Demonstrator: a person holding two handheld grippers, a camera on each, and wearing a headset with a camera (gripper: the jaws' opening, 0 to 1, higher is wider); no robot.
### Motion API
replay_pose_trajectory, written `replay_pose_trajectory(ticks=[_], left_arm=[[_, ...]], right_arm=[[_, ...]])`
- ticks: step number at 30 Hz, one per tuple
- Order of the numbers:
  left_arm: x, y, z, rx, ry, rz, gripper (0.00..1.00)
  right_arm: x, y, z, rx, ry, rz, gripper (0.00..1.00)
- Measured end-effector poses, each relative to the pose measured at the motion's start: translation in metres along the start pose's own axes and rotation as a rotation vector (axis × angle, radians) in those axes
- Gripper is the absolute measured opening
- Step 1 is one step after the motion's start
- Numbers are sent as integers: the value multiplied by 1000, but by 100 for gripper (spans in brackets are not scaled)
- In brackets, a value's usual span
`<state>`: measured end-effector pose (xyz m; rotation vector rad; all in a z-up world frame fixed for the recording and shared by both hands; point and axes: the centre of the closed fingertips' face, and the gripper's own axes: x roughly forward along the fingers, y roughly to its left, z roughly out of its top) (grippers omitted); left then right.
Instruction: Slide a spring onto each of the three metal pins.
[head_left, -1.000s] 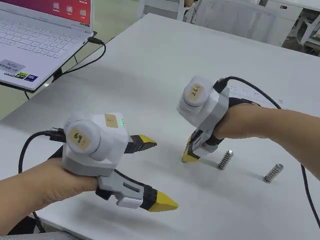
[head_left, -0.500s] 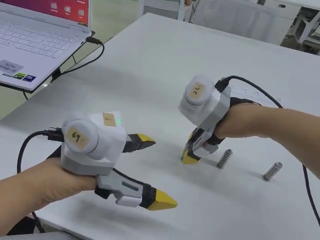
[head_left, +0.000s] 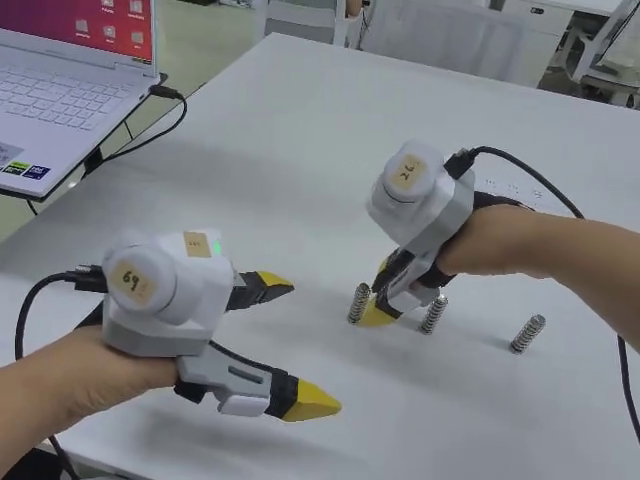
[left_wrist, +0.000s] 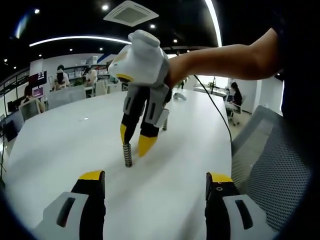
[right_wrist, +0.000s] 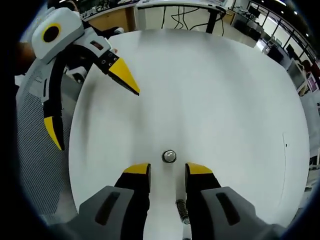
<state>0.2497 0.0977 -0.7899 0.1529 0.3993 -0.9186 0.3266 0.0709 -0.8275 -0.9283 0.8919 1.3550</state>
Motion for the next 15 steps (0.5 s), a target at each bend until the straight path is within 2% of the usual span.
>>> replay_pose_trajectory(ticks=[5, 15], left_arm=[[-1, -1, -1, 0, 4, 2, 80], [-3, -3, -3, -3, 12, 1, 80]], right_arm=[[-6, 9, -6, 5, -12, -10, 25], [-17, 27, -9, 24, -71, -24, 26]])
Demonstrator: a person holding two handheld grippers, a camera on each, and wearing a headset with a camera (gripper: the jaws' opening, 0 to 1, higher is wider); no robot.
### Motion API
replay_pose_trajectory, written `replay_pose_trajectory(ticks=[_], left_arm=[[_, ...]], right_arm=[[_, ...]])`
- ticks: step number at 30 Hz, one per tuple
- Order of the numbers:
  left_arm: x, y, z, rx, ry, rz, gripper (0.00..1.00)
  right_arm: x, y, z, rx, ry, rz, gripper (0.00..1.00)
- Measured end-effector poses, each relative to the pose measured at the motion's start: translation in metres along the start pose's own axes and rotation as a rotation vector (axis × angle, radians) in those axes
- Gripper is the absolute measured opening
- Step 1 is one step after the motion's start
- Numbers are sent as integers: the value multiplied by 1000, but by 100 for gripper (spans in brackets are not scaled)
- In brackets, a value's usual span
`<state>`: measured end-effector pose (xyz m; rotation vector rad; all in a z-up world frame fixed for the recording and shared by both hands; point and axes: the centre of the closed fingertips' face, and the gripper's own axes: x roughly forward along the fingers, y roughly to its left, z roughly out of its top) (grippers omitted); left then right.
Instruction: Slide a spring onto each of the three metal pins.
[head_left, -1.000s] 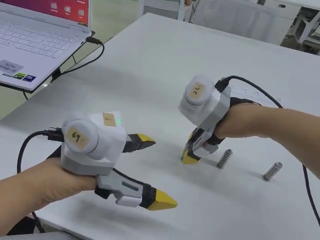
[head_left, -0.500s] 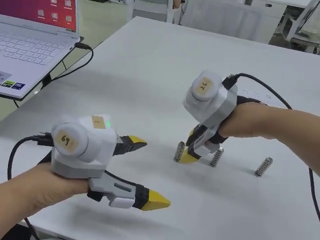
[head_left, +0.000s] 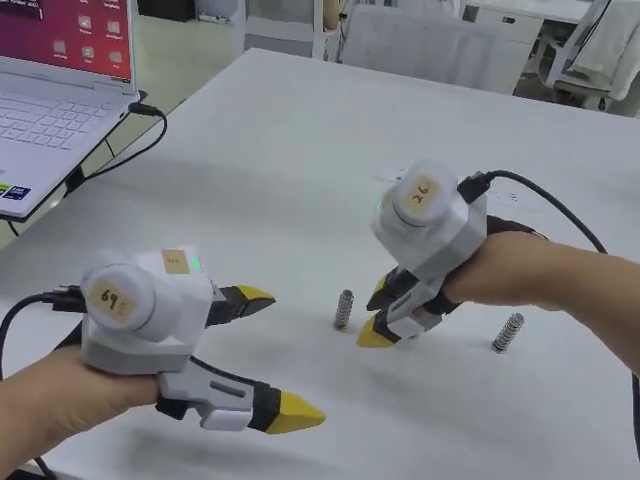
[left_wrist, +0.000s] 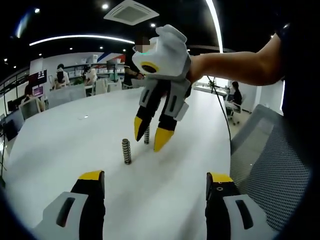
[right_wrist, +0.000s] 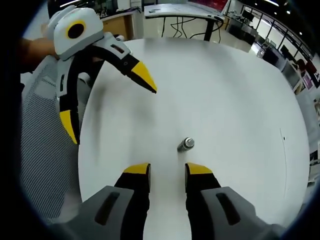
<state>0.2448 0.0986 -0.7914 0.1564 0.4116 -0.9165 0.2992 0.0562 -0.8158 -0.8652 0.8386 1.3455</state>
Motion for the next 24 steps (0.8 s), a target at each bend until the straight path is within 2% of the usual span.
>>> replay_pose_trajectory(ticks=[15, 24], left_arm=[[0, -5, 2, 7, 3, -11, 81], [2, -9, 1, 4, 11, -21, 81]], right_arm=[[-28, 24, -10, 44, -110, -51, 28], [-43, 32, -23, 134, -201, -83, 29]])
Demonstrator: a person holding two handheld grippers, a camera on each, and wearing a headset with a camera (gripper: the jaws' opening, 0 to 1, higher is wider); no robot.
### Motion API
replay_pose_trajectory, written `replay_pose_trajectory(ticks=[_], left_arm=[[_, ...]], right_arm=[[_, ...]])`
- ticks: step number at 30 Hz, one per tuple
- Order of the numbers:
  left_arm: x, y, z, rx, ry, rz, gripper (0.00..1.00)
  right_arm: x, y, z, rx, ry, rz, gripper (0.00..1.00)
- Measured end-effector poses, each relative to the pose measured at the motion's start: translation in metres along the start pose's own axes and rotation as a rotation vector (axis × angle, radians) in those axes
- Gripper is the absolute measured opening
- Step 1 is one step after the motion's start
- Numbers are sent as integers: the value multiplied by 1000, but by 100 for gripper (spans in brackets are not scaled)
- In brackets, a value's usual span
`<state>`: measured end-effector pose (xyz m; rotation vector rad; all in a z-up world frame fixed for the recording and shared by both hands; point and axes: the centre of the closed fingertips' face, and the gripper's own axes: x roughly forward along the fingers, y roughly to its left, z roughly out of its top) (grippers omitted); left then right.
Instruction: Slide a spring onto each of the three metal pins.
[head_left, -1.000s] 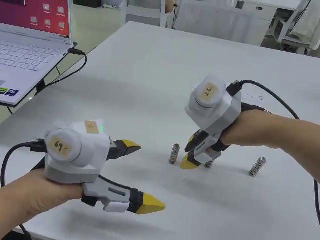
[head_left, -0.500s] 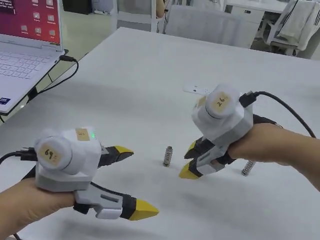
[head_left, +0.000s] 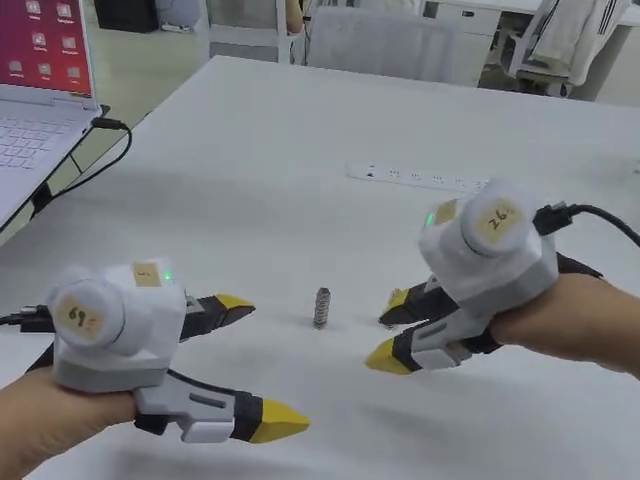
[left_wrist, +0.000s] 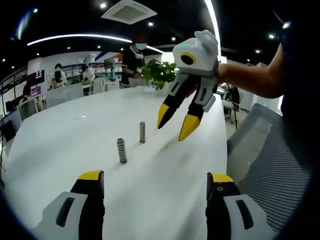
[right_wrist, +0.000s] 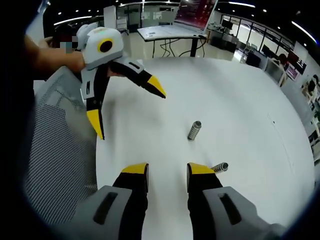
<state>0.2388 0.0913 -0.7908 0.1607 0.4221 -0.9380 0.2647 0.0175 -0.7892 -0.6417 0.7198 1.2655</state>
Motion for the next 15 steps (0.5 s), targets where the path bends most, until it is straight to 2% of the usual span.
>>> replay_pose_trajectory(ticks=[15], left_arm=[[-1, -1, 0, -25, -13, 5, 81]], right_arm=[[-27, -2, -21, 174, -165, -74, 31]])
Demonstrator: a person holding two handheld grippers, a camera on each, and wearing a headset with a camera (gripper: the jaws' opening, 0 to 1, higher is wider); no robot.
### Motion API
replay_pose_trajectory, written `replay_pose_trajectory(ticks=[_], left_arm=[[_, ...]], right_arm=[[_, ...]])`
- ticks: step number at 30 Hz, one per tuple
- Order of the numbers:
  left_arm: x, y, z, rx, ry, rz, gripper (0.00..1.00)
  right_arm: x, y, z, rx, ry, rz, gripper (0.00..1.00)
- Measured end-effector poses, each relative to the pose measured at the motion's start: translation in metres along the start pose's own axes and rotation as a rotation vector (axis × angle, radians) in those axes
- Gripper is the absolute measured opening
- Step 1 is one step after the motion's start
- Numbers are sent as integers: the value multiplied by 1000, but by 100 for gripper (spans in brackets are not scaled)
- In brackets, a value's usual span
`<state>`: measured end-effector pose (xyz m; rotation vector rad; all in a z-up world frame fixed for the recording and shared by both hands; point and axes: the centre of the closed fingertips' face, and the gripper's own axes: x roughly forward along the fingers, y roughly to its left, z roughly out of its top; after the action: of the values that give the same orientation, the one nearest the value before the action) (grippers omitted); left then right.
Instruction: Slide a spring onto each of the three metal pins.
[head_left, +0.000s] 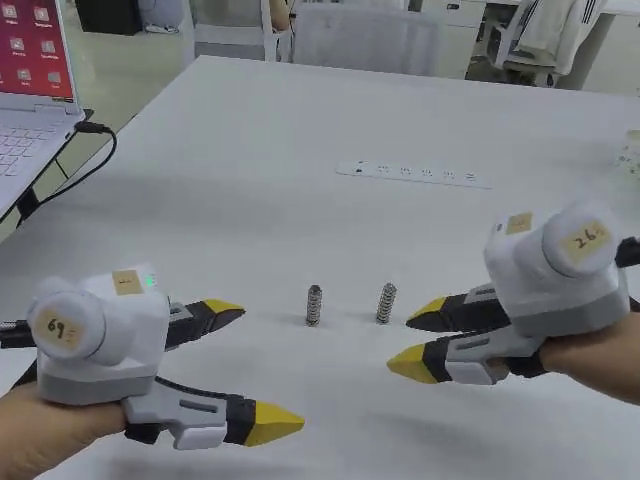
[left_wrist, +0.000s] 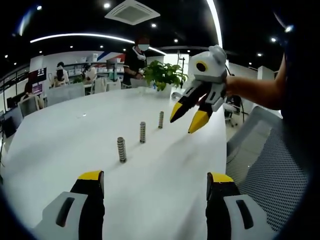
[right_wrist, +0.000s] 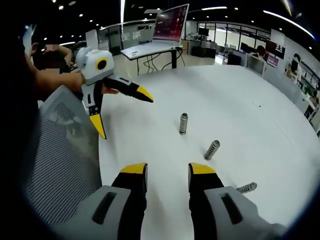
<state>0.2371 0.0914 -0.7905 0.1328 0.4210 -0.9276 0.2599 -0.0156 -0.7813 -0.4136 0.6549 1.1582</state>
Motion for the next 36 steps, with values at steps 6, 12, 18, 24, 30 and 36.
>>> replay_pose_trajectory(ticks=[6, 12, 18, 24, 30, 36], left_arm=[[0, 0, 0, -5, -3, 0, 81], [0, 0, 1, -7, -5, 2, 81], [0, 0, 0, -10, -3, 2, 81], [-1, 1, -1, -16, -5, 6, 82], [-1, 1, -1, -18, -4, 2, 84], [0, 0, -1, -20, -3, -2, 84]], right_arm=[[-15, -3, -7, 50, -62, -30, 33], [-29, -9, -17, 88, -101, -65, 36], [-43, -20, -28, 125, -128, -104, 37], [-57, -31, -39, 150, -168, -149, 41], [-71, -39, -53, 173, -193, -190, 46], [-82, -41, -61, 165, -217, -223, 49]])
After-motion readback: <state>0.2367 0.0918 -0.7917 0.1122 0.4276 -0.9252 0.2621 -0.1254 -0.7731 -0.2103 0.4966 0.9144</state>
